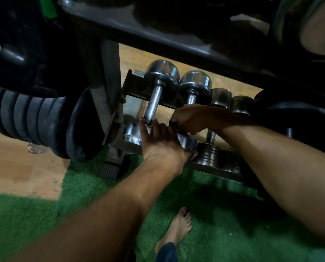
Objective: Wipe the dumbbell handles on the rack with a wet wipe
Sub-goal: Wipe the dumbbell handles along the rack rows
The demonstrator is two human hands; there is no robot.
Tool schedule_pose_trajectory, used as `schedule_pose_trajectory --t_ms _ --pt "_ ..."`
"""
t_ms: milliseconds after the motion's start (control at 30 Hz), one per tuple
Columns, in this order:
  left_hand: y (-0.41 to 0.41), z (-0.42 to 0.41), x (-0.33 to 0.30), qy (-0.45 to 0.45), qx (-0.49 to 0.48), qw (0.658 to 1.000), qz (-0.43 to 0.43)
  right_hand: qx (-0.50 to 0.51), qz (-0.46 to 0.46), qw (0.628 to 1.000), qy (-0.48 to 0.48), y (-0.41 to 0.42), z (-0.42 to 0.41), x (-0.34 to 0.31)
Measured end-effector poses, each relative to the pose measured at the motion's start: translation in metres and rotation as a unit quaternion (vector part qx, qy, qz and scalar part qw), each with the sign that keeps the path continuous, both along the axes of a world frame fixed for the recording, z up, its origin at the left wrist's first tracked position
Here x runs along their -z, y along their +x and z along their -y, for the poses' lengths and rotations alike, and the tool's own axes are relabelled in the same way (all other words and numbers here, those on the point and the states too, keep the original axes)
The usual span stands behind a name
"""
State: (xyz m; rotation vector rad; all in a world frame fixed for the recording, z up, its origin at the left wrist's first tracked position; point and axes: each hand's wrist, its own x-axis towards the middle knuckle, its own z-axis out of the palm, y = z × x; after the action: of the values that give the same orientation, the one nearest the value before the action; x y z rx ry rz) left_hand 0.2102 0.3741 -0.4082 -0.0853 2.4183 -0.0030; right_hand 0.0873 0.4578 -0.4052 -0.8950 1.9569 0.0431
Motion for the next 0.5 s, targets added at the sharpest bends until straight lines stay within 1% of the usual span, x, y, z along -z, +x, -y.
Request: schedule_pose_trajectory --t_ms 33,67,167,233,267,333,400,467,500 --pt "0.0 0.0 0.0 -0.001 0.002 1.0 -0.001 0.0 -0.005 1.0 0.009 0.0 0.005 -0.004" --pt "0.0 0.0 -0.001 -0.001 0.003 1.0 0.0 0.006 -0.029 0.999 0.016 -0.001 0.007 -0.003" --pt "-0.002 0.001 -0.004 0.0 0.002 1.0 0.013 0.008 -0.179 0.984 0.024 -0.002 0.013 0.002" --pt "-0.003 -0.001 -0.005 -0.001 0.005 1.0 0.018 -0.005 -0.284 0.958 0.024 -0.005 0.012 0.005" --pt "-0.003 -0.001 -0.005 -0.001 0.005 1.0 0.016 -0.021 -0.323 0.946 0.032 -0.008 0.011 0.009" --pt "-0.003 -0.001 -0.004 0.0 0.0 1.0 0.012 -0.033 -0.36 0.932 0.03 -0.011 0.007 0.012" --pt "-0.003 0.0 -0.003 0.001 -0.002 1.0 0.013 -0.033 -0.374 0.927 0.004 -0.009 -0.002 0.016" --pt "-0.003 0.0 -0.003 0.0 0.0 1.0 0.014 -0.006 -0.37 0.929 -0.027 -0.005 -0.013 0.018" --pt "-0.003 0.0 -0.004 -0.001 0.0 1.0 0.015 0.029 -0.361 0.931 -0.044 -0.001 -0.018 0.018"
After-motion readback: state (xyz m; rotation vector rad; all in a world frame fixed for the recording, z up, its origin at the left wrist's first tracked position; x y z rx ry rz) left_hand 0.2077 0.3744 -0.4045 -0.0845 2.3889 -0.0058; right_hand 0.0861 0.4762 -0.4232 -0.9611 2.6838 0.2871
